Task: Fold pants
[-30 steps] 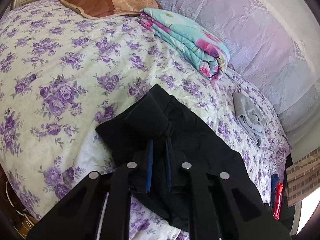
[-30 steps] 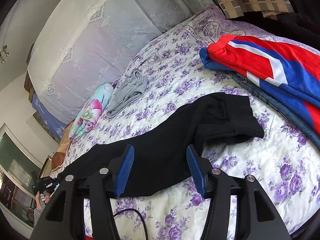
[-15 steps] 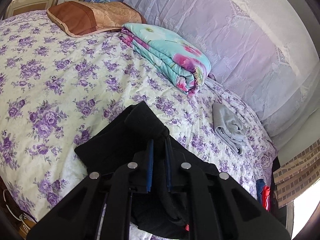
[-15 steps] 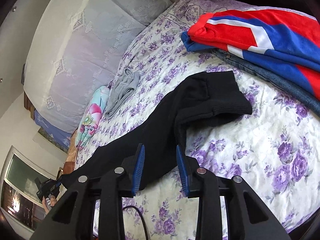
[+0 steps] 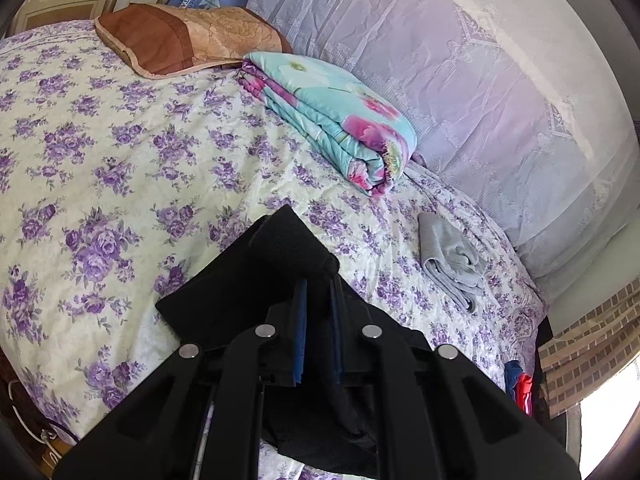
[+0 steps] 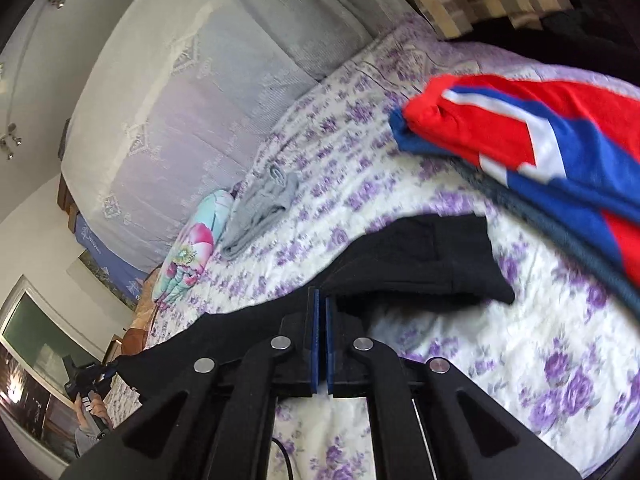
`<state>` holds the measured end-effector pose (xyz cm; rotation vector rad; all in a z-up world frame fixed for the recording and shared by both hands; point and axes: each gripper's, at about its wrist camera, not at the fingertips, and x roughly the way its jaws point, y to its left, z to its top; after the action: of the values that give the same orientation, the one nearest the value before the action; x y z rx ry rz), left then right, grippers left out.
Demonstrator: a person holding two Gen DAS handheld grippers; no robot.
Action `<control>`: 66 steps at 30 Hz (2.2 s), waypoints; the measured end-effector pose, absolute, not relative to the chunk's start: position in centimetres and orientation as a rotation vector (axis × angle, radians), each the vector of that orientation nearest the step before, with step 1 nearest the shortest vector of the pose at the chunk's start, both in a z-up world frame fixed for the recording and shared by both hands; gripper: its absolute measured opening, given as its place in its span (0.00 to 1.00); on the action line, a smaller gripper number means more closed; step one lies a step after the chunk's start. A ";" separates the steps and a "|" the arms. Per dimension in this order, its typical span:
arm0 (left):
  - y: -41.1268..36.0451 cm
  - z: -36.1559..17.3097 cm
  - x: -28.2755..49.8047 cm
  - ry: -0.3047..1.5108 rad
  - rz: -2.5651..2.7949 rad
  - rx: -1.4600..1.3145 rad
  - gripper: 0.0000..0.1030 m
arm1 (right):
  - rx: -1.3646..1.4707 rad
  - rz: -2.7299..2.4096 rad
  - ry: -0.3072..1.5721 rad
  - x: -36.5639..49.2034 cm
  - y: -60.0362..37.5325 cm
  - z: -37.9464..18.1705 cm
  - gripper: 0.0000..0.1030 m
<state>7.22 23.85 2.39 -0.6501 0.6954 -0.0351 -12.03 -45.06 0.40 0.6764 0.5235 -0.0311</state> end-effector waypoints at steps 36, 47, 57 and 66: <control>25.6 -1.4 19.4 0.863 0.142 -0.561 0.22 | 0.584 -0.157 0.680 12.5 -51.3 0.5 0.50; 27.3 -4.7 6.7 0.903 0.079 -0.649 0.32 | 0.568 -0.072 0.659 -1.7 -46.3 1.7 0.52; 24.4 -7.8 7.8 0.943 0.054 -0.603 0.42 | 0.676 -0.120 0.657 -10.2 -46.8 -0.9 0.55; 24.7 -6.8 7.8 0.888 0.038 -0.642 0.11 | 0.862 -0.091 0.703 -11.7 -47.9 -6.3 0.55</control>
<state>7.81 24.71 -6.84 -0.6418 0.8878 0.0379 -11.71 -47.91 -6.29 0.8615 0.7034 -0.0912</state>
